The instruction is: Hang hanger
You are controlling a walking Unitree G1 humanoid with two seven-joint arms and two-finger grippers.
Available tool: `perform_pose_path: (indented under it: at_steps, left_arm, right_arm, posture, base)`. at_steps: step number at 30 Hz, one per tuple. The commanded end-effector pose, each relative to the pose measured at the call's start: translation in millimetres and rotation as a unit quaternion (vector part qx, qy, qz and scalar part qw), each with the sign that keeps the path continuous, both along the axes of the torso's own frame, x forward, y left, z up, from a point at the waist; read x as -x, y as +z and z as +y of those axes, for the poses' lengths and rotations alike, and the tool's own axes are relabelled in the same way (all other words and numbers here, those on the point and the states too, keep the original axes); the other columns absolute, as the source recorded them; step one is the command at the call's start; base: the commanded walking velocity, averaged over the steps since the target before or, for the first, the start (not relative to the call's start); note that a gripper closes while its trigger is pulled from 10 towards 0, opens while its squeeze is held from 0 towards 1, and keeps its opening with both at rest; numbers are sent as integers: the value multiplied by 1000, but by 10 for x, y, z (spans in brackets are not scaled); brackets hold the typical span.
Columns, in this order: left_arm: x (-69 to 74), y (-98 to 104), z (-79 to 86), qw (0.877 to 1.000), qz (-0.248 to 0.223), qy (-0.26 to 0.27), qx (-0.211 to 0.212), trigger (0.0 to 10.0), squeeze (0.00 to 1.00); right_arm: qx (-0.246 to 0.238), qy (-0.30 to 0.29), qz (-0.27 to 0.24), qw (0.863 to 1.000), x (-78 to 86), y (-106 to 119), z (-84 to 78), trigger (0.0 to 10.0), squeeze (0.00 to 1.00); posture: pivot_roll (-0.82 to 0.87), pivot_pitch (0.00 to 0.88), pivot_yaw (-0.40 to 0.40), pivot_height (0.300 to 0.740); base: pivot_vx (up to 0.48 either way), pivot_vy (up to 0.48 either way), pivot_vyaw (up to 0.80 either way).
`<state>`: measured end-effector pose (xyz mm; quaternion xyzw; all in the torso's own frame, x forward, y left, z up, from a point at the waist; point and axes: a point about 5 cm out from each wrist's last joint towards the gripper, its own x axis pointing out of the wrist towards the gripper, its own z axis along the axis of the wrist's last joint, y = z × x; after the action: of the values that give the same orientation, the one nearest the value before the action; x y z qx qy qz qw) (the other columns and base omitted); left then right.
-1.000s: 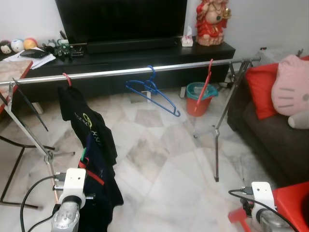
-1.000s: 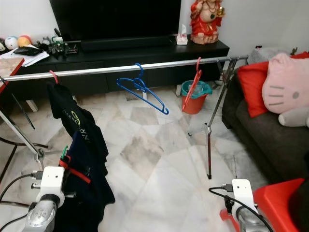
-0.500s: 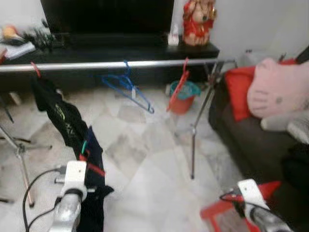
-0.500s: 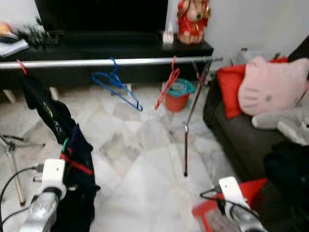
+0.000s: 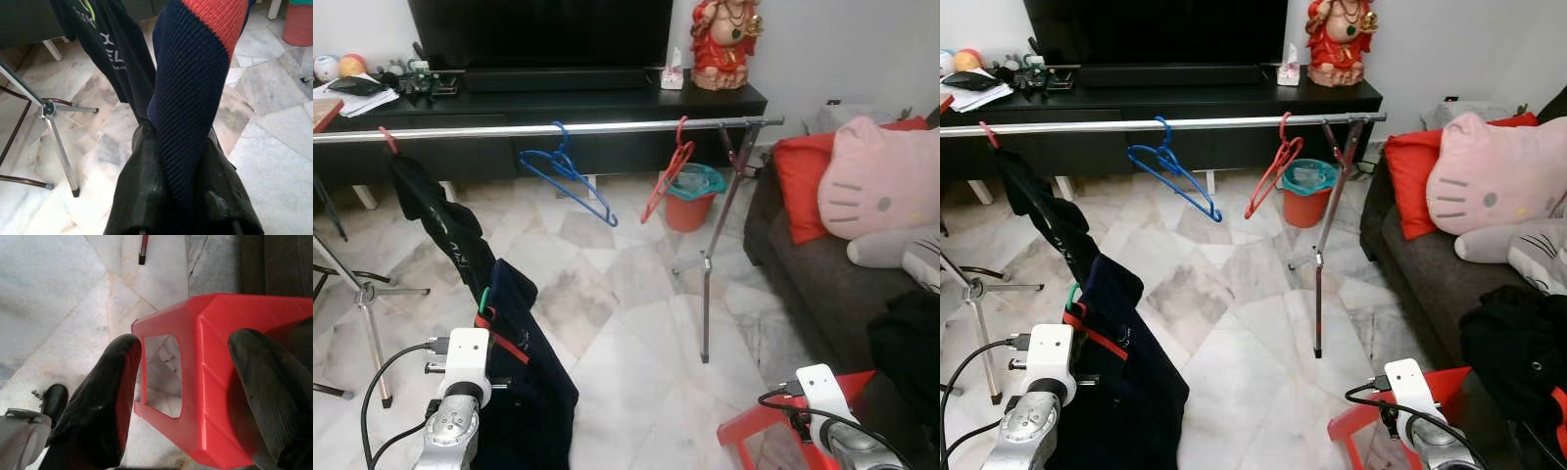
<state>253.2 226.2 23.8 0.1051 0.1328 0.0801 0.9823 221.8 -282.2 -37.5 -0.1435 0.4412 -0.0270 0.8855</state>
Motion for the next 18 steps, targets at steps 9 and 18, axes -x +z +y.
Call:
perform_pose_path:
  at_steps: [9,18]
  left_arm:
    - [-15,34,21,1000,-7,0,-3,10000,0]
    - [63,108,202,998,-30,45,10,10000,0]
  right_arm:
    - [-4,-3,-6,1000,-22,17,-3,10000,0]
    - [-113,-17,-387,915,-834,771,721,10000,0]
  posture:
    - [-90,0,-43,740]
    - [-95,0,-26,740]
  base:
    - [0,0,0]
    - [0,0,0]
